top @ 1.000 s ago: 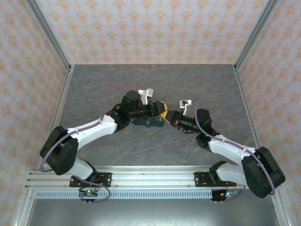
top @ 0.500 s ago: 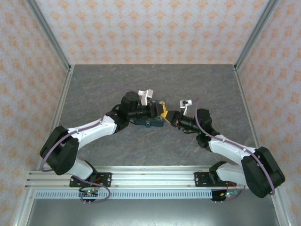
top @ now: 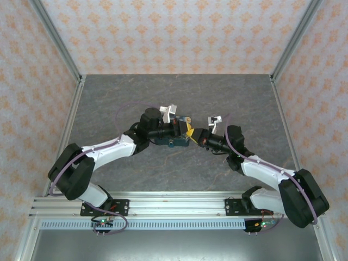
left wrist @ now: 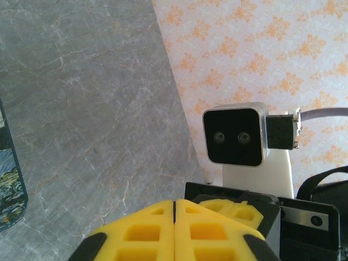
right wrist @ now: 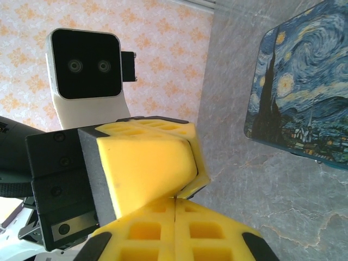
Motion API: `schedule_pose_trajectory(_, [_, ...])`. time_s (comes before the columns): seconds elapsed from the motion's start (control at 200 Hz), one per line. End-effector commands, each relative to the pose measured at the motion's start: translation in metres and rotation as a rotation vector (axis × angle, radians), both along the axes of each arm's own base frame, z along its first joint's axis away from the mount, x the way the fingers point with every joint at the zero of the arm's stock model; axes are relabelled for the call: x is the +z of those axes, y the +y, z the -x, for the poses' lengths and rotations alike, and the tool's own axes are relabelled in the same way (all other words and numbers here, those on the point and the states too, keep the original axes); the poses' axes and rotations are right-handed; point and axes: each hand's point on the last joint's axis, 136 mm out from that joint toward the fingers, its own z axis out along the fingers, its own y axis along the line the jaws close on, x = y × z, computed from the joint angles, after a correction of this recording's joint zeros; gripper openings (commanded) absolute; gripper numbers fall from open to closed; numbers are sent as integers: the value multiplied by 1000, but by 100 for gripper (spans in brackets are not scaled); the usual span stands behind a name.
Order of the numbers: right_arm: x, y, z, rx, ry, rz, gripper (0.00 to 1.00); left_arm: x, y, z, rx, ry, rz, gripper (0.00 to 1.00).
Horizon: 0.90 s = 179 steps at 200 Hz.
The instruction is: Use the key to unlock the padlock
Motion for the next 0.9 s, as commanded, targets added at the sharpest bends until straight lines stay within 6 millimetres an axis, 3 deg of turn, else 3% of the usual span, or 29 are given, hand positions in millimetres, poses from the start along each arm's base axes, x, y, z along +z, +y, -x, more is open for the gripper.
schedule_pose_trajectory(0.0, [22, -1, -8, -23, -88, -33, 0, -10, -3, 5, -24, 32, 23, 0])
schedule_pose_trajectory(0.235, [25, -4, -13, -55, -83, -59, 0, -12, 3, -2, 59, 58, 71, 0])
schedule_pose_trajectory(0.315, [25, -7, -13, -76, -76, -70, 30, -12, 11, -9, 131, 71, 74, 0])
schedule_pose_trajectory(0.355, [28, -10, -12, -93, -79, -78, 40, -13, 15, -12, 168, 77, 71, 0])
schedule_pose_trajectory(0.48, [32, -24, -7, -157, -91, -86, 55, -11, 29, -22, 280, 96, 83, 0])
schedule_pose_trajectory(0.701, [26, -67, -11, -408, -87, -105, 58, -6, 44, -34, 423, 141, 155, 0])
schedule_pose_trajectory(0.891, [28, -74, -20, -485, -94, -138, 58, -3, 55, -38, 532, 181, 205, 0])
